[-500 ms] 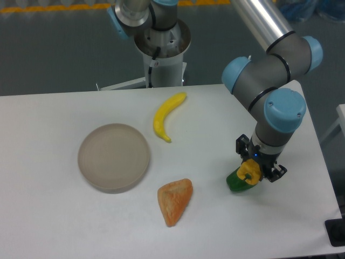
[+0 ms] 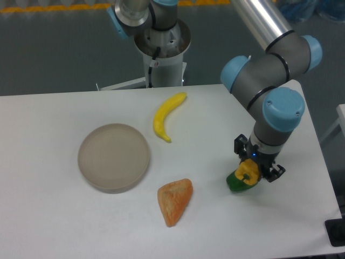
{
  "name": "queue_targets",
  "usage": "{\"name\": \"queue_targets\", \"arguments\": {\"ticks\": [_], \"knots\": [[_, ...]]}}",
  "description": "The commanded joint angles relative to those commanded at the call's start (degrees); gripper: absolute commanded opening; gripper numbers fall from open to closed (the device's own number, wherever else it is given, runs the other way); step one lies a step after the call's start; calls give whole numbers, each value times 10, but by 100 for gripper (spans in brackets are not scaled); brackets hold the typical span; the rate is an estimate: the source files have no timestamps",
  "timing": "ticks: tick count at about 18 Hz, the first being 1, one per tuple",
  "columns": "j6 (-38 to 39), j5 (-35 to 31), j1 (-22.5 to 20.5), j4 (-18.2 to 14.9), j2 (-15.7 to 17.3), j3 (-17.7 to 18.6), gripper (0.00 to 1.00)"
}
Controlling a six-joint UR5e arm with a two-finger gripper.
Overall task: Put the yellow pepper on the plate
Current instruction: 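Carry the yellow pepper over to the round beige plate, then lower the yellow pepper onto the plate and open the gripper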
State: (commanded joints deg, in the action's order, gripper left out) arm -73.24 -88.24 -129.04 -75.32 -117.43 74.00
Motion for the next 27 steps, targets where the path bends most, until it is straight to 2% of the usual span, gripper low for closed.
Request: {"name": "queue_targets", "arguments": {"ticks": [2,5,8,9,13,15,18,20,21,22,23,27], "knots": [[25,0,37,-1,4,4,23],[96,2,118,0,6,11,22],[140,0,174,0,2,16,22],[157,0,199,-2,4,30,21],[191,-3,249,1,11,91,22],[191,-3,266,0,15,117,22],[191,-4,281,3,37,159,23],[190,-3,288,6,45,175,40],[191,-4,289,10,47,182,54],[190,-3,289,12,50,186,71],[188,-3,289,13,53,187,100],[190,-13,289,11,71,185,100]]}}
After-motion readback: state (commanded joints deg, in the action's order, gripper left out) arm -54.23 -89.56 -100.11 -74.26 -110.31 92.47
